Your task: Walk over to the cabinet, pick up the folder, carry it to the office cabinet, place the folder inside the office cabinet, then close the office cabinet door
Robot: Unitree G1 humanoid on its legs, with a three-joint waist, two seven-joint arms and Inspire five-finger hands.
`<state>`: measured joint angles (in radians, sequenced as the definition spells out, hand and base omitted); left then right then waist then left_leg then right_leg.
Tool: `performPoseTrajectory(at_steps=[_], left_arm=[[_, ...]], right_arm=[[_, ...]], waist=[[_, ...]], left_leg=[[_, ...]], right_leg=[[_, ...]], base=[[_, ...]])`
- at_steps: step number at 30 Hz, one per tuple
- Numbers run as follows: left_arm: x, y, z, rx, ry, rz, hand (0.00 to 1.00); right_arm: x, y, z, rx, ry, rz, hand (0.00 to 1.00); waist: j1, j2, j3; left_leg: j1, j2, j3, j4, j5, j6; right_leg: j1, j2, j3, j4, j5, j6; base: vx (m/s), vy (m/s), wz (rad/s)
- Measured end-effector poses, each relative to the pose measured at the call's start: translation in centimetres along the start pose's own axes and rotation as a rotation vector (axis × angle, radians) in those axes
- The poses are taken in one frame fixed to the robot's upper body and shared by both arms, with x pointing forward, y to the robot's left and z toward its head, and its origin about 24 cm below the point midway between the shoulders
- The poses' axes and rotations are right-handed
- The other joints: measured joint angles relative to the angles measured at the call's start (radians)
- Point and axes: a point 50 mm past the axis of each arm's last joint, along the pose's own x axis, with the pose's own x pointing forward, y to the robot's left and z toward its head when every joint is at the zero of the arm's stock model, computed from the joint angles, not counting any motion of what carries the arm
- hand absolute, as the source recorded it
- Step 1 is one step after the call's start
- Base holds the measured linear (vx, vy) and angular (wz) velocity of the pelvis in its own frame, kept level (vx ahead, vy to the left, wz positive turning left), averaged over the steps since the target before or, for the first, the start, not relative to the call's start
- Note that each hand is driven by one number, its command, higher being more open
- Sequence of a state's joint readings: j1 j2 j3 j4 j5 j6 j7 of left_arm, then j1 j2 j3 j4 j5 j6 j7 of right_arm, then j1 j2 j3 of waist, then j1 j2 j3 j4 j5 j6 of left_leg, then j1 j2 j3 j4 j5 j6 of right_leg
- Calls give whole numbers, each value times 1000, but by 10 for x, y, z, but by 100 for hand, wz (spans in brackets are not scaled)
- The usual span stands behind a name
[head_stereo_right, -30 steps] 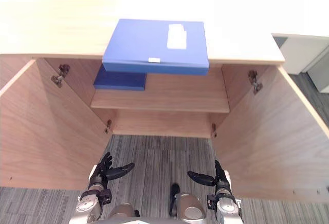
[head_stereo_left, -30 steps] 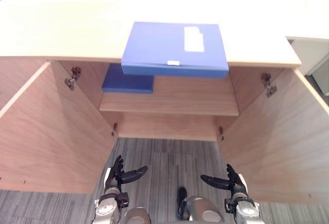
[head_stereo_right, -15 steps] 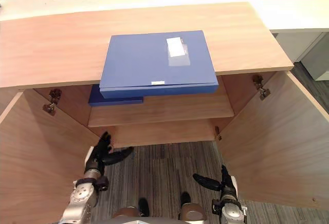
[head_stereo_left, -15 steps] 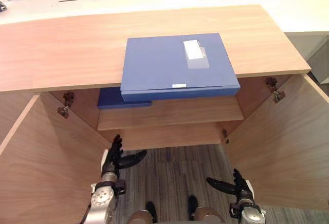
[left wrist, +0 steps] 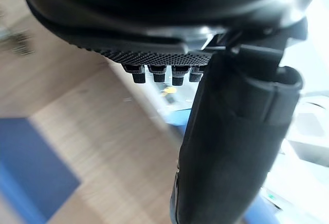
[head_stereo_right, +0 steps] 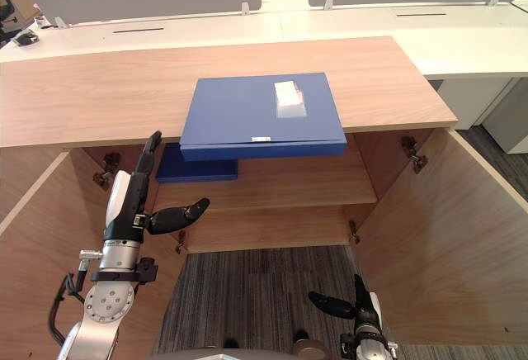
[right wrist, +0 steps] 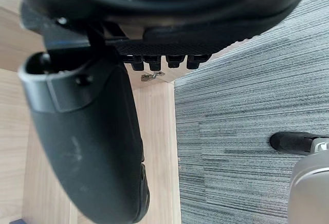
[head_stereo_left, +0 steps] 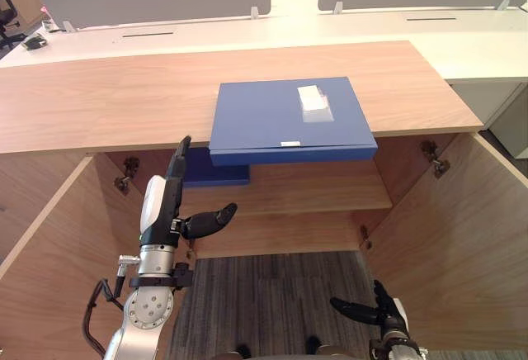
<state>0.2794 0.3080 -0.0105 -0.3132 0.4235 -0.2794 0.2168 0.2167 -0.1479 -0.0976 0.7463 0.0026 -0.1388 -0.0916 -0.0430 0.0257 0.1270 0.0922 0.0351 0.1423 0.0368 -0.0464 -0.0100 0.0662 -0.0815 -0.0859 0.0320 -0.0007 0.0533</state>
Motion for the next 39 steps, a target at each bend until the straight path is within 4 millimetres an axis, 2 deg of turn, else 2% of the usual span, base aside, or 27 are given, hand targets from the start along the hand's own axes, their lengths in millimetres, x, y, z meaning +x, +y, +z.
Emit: performPoseTrajectory(at_steps=[6, 15, 17, 21, 22, 25, 31, 34, 36, 39], left_arm=[[12, -1, 21, 195, -168, 21, 100], [34, -14, 37, 330, -299, -13, 100], [43, -15, 32, 370, -304, -27, 100], [57, -18, 8, 470, -226, -75, 100], [59, -18, 0, 503, -197, -86, 0], [65, -17, -5, 547, -177, -78, 0], [83, -6, 4, 578, -217, -19, 0], [90, -3, 16, 570, -280, 16, 0], [89, -1, 21, 542, -289, 27, 0], [75, -7, 30, 417, -295, -3, 0]], right_arm=[[-7, 5, -17, -35, 51, 27, 100], [-8, 7, -17, -37, 53, 43, 100], [-8, 7, -17, -38, 53, 45, 100], [-7, 10, -16, -45, 49, 59, 100], [-8, 11, -17, -47, 50, 68, 100], [-8, 11, -17, -47, 52, 70, 100], [-7, 11, -15, -45, 45, 74, 100], [-7, 11, -16, -44, 46, 73, 100], [-7, 11, -16, -44, 47, 72, 100], [-7, 11, -14, -33, 41, 61, 100]], waist=[[-1, -2, -32], [-14, -4, -34], [-24, -5, -35], [-43, -5, -43], [-50, -6, -44], [-53, -6, -45], [-55, -8, -47], [-58, -7, -52], [-61, -8, -53], [-59, -8, -52]], left_leg=[[19, -2, 9, -9, 0, 0], [28, -4, 47, -31, -1, -1], [33, -7, 52, -38, 0, 0], [38, -7, 63, -55, 1, 2], [39, -8, 65, -59, 1, 2], [39, -10, 75, -69, 1, 2], [38, -16, 89, -80, 1, 3], [39, -19, 89, -87, 3, 5], [38, -19, 89, -91, 4, 6], [34, -19, 90, -92, 4, 6]], right_leg=[[17, 2, 10, -15, 7, 1], [-1, 6, 49, -20, 10, 4], [0, 8, 52, -25, 11, 3], [0, 11, 60, -45, 21, 1], [-1, 11, 62, -52, 24, 1], [-11, 10, 68, -54, 25, 2], [-12, 6, 78, -81, 39, 6], [-11, 5, 77, -90, 41, 8], [-11, 5, 80, -93, 42, 8], [-13, 5, 85, -93, 41, 8]], base=[[-22, -1, -4], [5, 11, -13], [29, 15, -10], [16, 0, -9], [6, 0, -6], [0, 2, -9], [-11, -1, -6], [0, 0, 0], [0, 0, 0], [0, 0, 0]])
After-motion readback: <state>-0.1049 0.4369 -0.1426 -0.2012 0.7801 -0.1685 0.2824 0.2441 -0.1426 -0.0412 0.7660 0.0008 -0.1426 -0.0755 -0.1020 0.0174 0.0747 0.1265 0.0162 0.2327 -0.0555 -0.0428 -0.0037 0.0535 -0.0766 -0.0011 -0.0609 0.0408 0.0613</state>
